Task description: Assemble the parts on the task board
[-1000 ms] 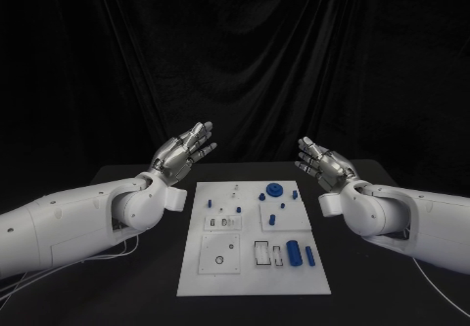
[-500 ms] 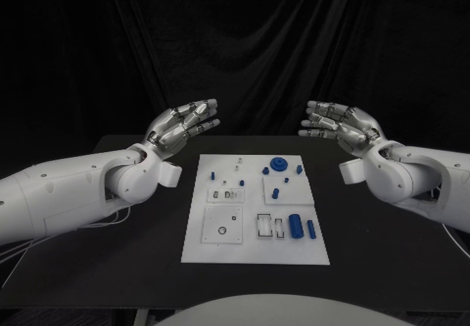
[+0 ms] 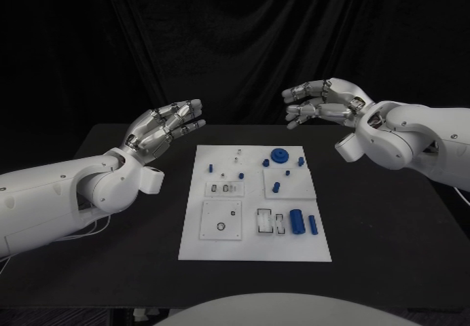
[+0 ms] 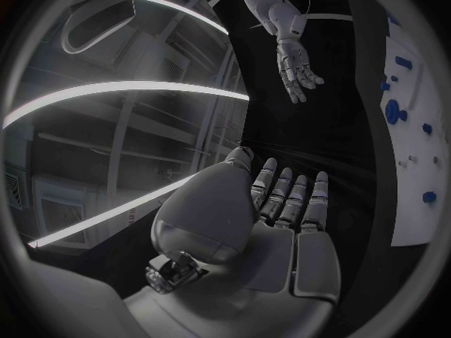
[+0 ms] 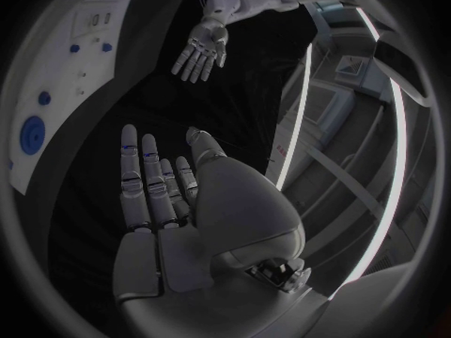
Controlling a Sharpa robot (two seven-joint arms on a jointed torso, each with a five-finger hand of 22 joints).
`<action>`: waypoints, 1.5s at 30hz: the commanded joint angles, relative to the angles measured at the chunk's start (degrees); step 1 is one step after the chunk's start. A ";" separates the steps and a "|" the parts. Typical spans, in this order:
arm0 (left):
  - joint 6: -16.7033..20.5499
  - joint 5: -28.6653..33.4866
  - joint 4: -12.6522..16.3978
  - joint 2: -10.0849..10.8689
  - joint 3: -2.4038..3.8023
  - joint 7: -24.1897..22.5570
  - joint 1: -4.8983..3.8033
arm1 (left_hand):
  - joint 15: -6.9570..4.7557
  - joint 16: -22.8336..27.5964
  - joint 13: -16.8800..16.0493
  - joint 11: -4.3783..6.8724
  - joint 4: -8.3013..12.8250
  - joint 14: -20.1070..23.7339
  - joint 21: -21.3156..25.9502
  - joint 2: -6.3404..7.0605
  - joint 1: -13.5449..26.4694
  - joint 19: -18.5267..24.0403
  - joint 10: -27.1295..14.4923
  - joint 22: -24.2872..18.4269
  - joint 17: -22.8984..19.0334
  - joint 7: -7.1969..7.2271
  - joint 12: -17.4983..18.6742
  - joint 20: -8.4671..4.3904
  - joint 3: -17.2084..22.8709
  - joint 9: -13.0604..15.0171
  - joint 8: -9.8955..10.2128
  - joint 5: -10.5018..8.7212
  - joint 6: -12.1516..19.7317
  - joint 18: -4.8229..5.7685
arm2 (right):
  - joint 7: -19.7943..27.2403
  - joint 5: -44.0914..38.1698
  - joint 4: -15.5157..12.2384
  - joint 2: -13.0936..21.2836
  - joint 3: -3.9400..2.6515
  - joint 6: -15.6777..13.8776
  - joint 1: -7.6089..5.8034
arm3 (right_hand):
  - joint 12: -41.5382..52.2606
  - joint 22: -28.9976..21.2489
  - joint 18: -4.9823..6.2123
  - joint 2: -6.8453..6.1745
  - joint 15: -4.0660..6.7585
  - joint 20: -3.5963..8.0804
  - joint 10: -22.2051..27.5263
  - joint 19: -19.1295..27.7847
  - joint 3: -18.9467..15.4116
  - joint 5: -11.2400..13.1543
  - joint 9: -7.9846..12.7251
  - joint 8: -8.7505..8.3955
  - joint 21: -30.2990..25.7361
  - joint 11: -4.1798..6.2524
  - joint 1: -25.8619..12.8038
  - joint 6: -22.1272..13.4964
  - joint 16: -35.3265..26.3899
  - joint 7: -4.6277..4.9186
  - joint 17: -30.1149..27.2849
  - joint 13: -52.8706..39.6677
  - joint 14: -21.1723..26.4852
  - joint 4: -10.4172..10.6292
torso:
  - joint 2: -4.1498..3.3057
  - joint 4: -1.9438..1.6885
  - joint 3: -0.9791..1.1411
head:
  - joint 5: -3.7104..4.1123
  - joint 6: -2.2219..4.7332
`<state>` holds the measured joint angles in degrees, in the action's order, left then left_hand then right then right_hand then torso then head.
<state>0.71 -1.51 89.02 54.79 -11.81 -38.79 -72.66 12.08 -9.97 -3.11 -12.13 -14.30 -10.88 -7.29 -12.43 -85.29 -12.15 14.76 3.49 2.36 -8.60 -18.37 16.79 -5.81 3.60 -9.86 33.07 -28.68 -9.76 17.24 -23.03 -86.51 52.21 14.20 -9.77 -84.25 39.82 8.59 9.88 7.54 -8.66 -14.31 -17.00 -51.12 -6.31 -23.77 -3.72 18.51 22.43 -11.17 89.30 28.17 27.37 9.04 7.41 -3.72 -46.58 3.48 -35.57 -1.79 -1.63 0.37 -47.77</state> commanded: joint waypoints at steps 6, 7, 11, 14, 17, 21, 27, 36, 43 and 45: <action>0.40 -0.62 2.50 1.43 0.30 -12.95 -1.40 | 0.62 -0.56 0.04 -0.43 0.64 -0.26 -0.35 0.69 -0.17 -0.60 -0.63 0.06 0.05 0.10 0.05 0.04 0.98 0.00 -0.19 0.71 -0.09 1.59 | -16.34 -37.89 -0.35 -2.00 0.00 3.85 -2.44 | -2.55 4.03 0.52 -2.46 4.89 4.81 -10.80 -11.26 1.01 7.88 -0.34 -1.52 6.78 2.50 0.07 7.37 3.02 -1.74 2.75 0.11 -15.34 1.06 | -2.73 -0.61 -0.83 | 0.55 0.92; 0.37 -0.62 2.61 1.44 0.30 -12.95 -1.58 | 0.66 -0.57 0.04 -0.47 0.70 -0.27 -0.36 0.70 -0.19 -0.63 -0.64 0.06 0.05 0.10 0.03 0.04 1.07 0.00 -0.20 0.76 -0.09 1.64 | -16.84 -39.66 -0.40 -2.13 0.00 3.95 -2.54 | -2.98 4.64 0.59 -2.67 5.31 5.21 -11.58 -12.28 1.21 8.03 -0.35 -1.85 7.72 2.80 -0.05 7.72 3.86 -2.07 3.24 0.09 -16.81 1.20 | -2.93 -0.66 -0.92 | 0.63 0.94; 0.38 -0.62 3.57 1.84 0.32 -13.08 -2.35 | 1.01 -1.12 -0.03 -0.85 1.06 -0.83 -0.56 0.84 -0.18 -1.04 -0.44 0.10 0.15 -0.02 -0.39 0.06 1.69 0.05 -0.39 1.01 -0.44 2.02 | -18.91 -49.70 -0.73 -2.99 0.00 3.62 -2.86 | -5.30 7.86 0.57 -3.87 7.17 6.84 -15.84 -15.83 2.22 8.71 -0.53 -3.19 12.23 3.96 -0.56 9.92 8.25 -2.90 5.96 0.00 -22.33 1.93 | -4.00 -0.69 -1.29 | 1.13 1.39; 0.39 -0.62 3.94 2.21 0.33 -13.11 -2.56 | 1.05 -1.31 -0.05 -0.92 1.15 -1.04 -0.62 0.88 -0.14 -1.17 -0.36 0.11 0.19 -0.05 -0.52 0.05 1.86 0.07 -0.46 1.07 -0.59 2.12 | -19.34 -54.34 -0.78 -3.51 0.01 2.62 -2.86 | -7.59 12.08 0.49 -4.81 8.62 8.35 -20.85 -18.65 3.66 8.41 -0.93 -3.87 17.93 4.83 -0.49 12.94 14.34 -3.16 9.63 0.06 -26.35 2.61 | -4.84 -0.97 -1.61 | 1.59 1.87; 0.24 -0.62 3.97 2.41 0.32 -13.13 -2.67 | 1.10 -1.35 -0.05 -0.94 1.19 -1.08 -0.59 0.87 -0.11 -1.13 -0.33 0.09 0.19 -0.08 -0.59 0.05 1.99 0.08 -0.49 1.13 -0.65 2.18 | -19.56 -59.19 -0.69 -4.00 0.01 0.84 -2.61 | -10.27 41.47 -3.37 -5.97 9.69 9.49 -26.01 -28.13 5.49 7.44 -1.09 -5.17 41.64 5.54 -0.67 14.61 30.21 -3.21 25.02 -0.01 -34.64 3.68 | -5.62 -1.53 -1.85 | 2.26 2.34; -0.02 0.10 4.00 2.57 0.29 -13.18 -2.74 | 1.17 -1.40 -0.05 -0.97 1.27 -1.10 -0.57 0.82 -0.12 -1.11 -0.33 0.07 0.19 -0.12 -0.65 0.05 2.20 0.08 -0.52 1.21 -0.70 2.28 | -20.12 -64.71 -0.69 -4.26 0.01 -0.85 -2.10 | -17.18 61.42 -5.90 -8.45 9.10 8.73 -32.04 -31.69 9.55 7.05 -1.24 -7.27 56.98 5.48 -0.96 16.81 50.61 -3.02 54.43 0.14 -39.20 5.87 | -6.67 -1.94 -1.96 | 2.68 3.22; -0.25 0.89 4.05 2.83 0.24 -13.13 -2.76 | 1.29 -1.54 -0.07 -1.09 1.41 -1.21 -0.44 0.82 -0.10 -0.92 -0.30 -0.01 0.21 -0.17 -0.80 0.03 2.51 0.09 -0.56 1.34 -0.75 2.44 | -20.73 -69.30 -0.66 -4.50 0.01 -1.64 -1.37 | -19.30 62.01 -5.80 -9.80 9.24 8.81 -32.99 -30.97 10.85 7.68 -1.21 -8.21 57.55 5.55 -0.87 16.93 50.86 -3.45 54.63 0.07 -38.87 6.14 | -7.83 -2.35 -2.45 | 3.33 4.05; -0.93 1.15 3.89 2.64 0.12 -12.99 -2.76 | 1.40 -1.67 -0.07 -1.22 1.53 -1.29 -0.45 0.76 -0.08 -0.97 -0.30 -0.02 0.22 -0.25 -0.88 0.03 2.87 0.08 -0.56 1.46 -0.70 2.59 | -21.42 -72.66 -0.08 -4.78 0.00 -3.38 0.38 | -20.66 62.59 -5.80 -11.12 9.49 9.01 -33.96 -30.64 11.43 8.83 -1.52 -8.28 57.96 5.69 -1.56 18.49 50.82 -2.71 54.50 -0.03 -38.71 6.63 | -8.82 -2.36 -2.60 | 3.67 4.97; -1.40 1.18 3.74 2.54 0.02 -12.75 -2.76 | 1.45 -1.68 -0.07 -1.30 1.60 -1.27 -0.46 0.74 -0.07 -0.99 -0.29 -0.03 0.22 -0.30 -0.94 0.03 3.05 0.07 -0.56 1.48 -0.69 2.65 | -21.67 -73.44 0.15 -4.28 0.00 -5.28 1.20 | -21.26 62.78 -5.81 -11.76 9.46 9.02 -34.06 -30.48 11.43 9.56 -1.43 -8.90 58.06 5.70 -2.01 18.11 50.92 -2.15 54.74 -0.06 -38.73 6.84 | -9.07 -2.60 -2.55 | 4.03 4.97; -1.51 1.18 3.72 2.52 -0.01 -12.69 -2.75 | 1.48 -1.71 -0.07 -1.35 1.65 -1.28 -0.44 0.70 -0.07 -0.97 -0.33 -0.05 0.22 -0.34 -0.94 0.02 3.22 0.06 -0.53 1.49 -0.59 2.71 | -21.76 -73.88 0.23 -4.18 0.00 -5.76 1.39 | -21.47 62.73 -5.79 -11.94 9.41 8.99 -34.07 -30.37 11.48 9.60 -1.31 -9.30 58.03 5.68 -2.02 17.60 50.88 -2.08 54.67 -0.07 -38.71 6.81 | -9.11 -2.59 -2.51 | 4.05 4.94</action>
<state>0.42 -0.66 92.70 57.44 -11.86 -38.83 -75.26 13.21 -11.31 -3.10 -13.23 -12.65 -12.00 -7.73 -12.16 -85.56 -12.96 14.43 3.54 2.49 -8.81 -19.02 16.79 -2.89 3.63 -10.20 34.18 -28.88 -7.94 -2.91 -94.53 -86.38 47.89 14.25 -12.72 -83.04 18.46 71.32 4.45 -3.77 0.46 -5.33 -50.68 -81.99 5.01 -14.38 -5.13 9.37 80.26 -5.42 87.16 45.97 77.92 6.89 62.08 -3.71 -83.79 10.03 -44.57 -4.36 -4.19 4.39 -42.72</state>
